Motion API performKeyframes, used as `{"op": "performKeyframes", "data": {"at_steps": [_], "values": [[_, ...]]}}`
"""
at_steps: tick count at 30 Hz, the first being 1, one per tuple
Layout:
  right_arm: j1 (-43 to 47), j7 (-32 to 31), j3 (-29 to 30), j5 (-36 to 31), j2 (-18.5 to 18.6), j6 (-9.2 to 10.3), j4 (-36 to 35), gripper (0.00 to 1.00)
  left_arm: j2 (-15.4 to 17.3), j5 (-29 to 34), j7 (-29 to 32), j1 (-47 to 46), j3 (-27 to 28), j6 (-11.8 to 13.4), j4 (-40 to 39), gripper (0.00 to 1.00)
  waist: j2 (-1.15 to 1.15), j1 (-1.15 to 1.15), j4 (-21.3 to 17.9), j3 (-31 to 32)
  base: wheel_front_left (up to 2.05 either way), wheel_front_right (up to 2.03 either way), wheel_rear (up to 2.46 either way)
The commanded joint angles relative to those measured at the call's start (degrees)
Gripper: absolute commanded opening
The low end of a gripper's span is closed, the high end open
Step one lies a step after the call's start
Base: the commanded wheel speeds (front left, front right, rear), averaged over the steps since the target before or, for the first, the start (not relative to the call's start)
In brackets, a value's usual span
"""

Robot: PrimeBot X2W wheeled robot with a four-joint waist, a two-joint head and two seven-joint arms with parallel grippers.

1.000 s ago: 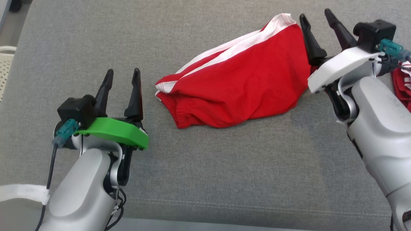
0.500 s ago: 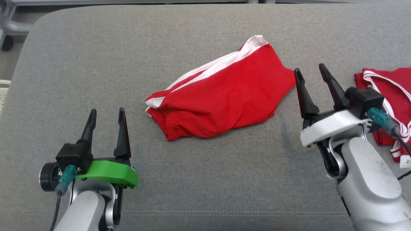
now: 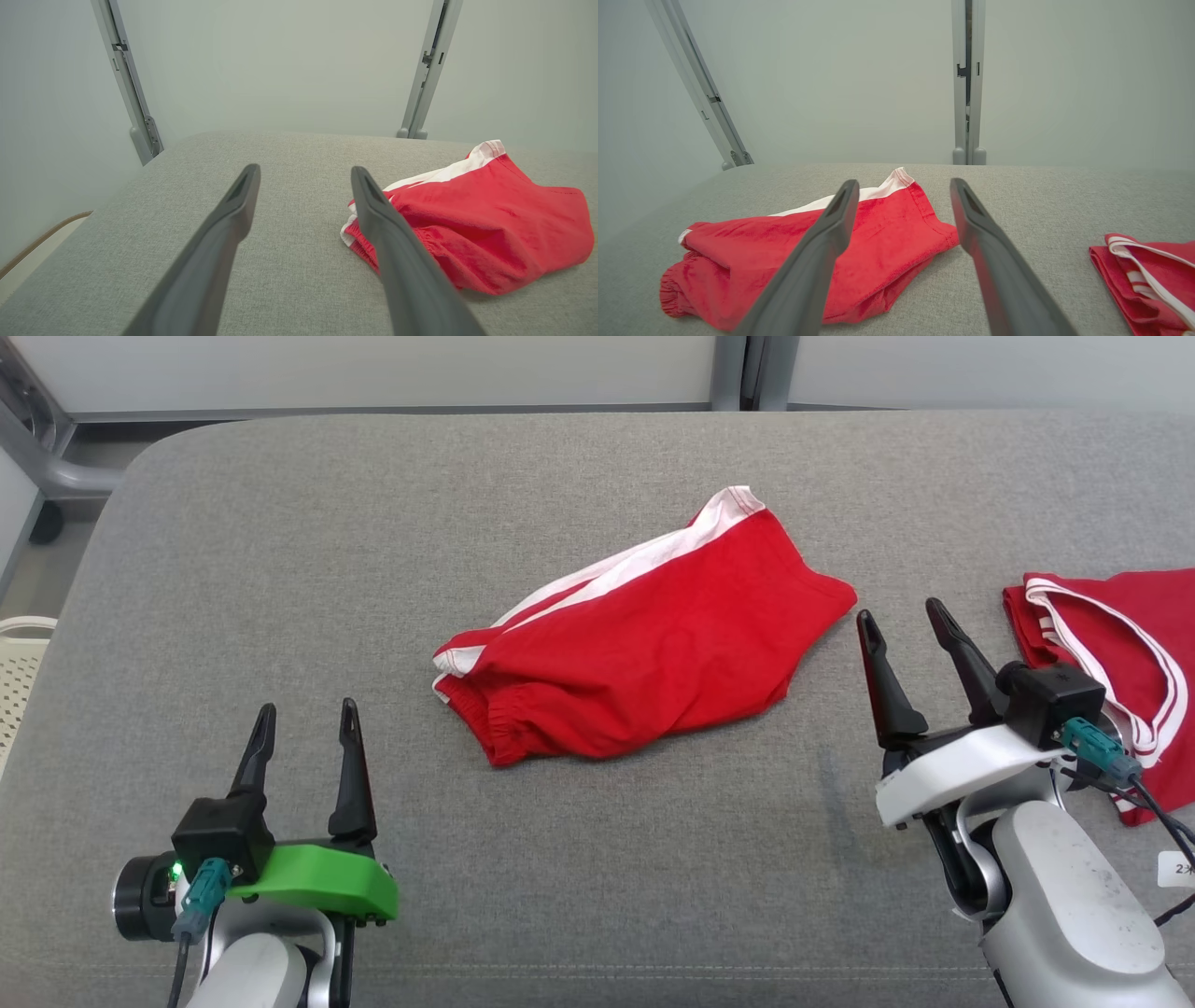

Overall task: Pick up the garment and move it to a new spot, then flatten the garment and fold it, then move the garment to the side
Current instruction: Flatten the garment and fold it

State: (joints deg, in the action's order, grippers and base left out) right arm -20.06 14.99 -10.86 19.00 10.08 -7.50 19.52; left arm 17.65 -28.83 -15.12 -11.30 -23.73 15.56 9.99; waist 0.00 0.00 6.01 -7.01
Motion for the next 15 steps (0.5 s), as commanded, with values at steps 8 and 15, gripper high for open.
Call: {"op": "performKeyframes", "data": {"at_steps": [8,15], "values": [[-3.2,-0.3,0.0,1.5,2.1,0.02,5.4,1.0,-0.2,0.1,0.2,-1.6,-0.7,-0.4,0.3,1.0,0.0,0.0,1.6,-1.1,0.0,0.0,0.0],[-11.4,-4.4,-2.5,4.2,7.0,0.02,16.0,1.0,-2.7,0.8,0.2,-5.1,-3.0,-2.1,0.8,1.0,0.0,0.0,6.0,-5.4,0.0,0.0,0.0]]}}
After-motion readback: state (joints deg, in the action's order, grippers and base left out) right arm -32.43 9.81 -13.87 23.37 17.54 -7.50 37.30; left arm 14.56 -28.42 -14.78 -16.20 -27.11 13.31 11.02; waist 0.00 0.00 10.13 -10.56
